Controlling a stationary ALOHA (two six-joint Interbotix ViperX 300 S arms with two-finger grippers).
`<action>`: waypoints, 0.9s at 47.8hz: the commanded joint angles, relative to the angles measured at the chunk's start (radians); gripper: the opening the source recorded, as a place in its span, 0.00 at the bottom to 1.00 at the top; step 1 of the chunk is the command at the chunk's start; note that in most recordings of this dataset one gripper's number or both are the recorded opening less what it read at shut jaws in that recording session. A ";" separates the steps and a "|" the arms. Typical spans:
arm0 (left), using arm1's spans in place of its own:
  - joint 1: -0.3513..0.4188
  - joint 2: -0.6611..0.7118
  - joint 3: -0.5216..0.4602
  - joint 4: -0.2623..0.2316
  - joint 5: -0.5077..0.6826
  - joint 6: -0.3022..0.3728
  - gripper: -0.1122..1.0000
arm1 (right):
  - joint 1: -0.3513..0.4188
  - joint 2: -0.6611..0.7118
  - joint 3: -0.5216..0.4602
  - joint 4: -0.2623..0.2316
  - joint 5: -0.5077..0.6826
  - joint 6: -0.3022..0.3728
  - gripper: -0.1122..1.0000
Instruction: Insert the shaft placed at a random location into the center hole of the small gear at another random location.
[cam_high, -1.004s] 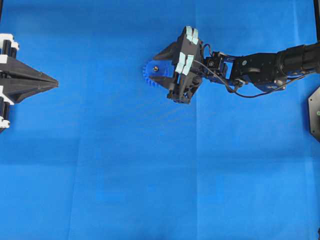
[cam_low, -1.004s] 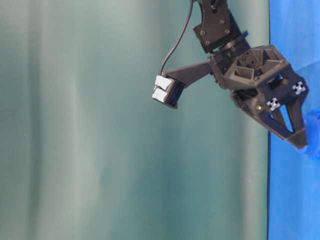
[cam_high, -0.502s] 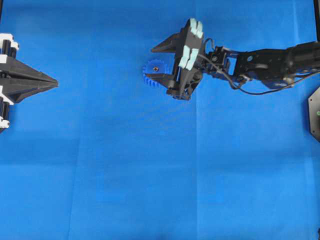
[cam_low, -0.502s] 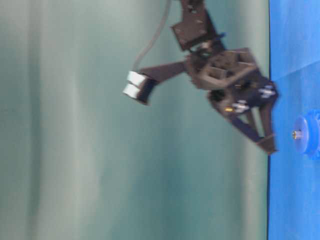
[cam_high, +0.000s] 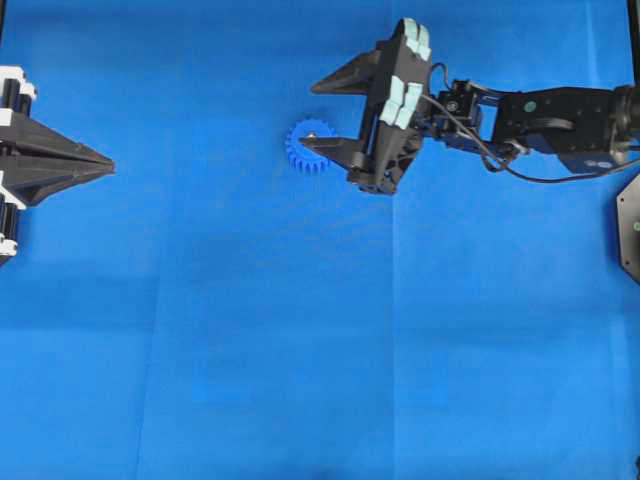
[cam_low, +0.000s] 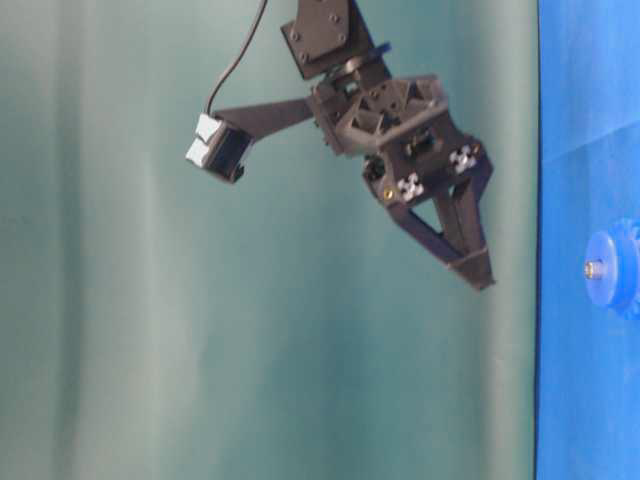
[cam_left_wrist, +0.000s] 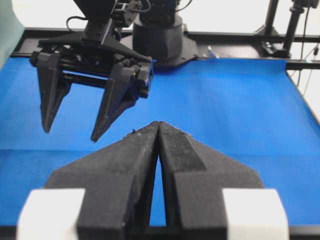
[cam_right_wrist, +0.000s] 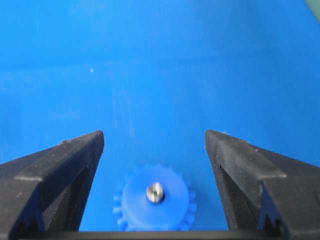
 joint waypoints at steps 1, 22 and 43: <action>-0.002 0.003 -0.011 0.002 0.000 -0.002 0.10 | 0.003 -0.058 0.026 0.000 -0.002 0.002 0.74; -0.002 -0.006 -0.012 0.002 0.018 -0.002 0.10 | 0.005 -0.387 0.334 0.002 -0.002 0.008 0.73; -0.002 -0.008 -0.011 0.002 0.018 -0.002 0.10 | 0.014 -0.621 0.459 0.006 0.086 0.012 0.73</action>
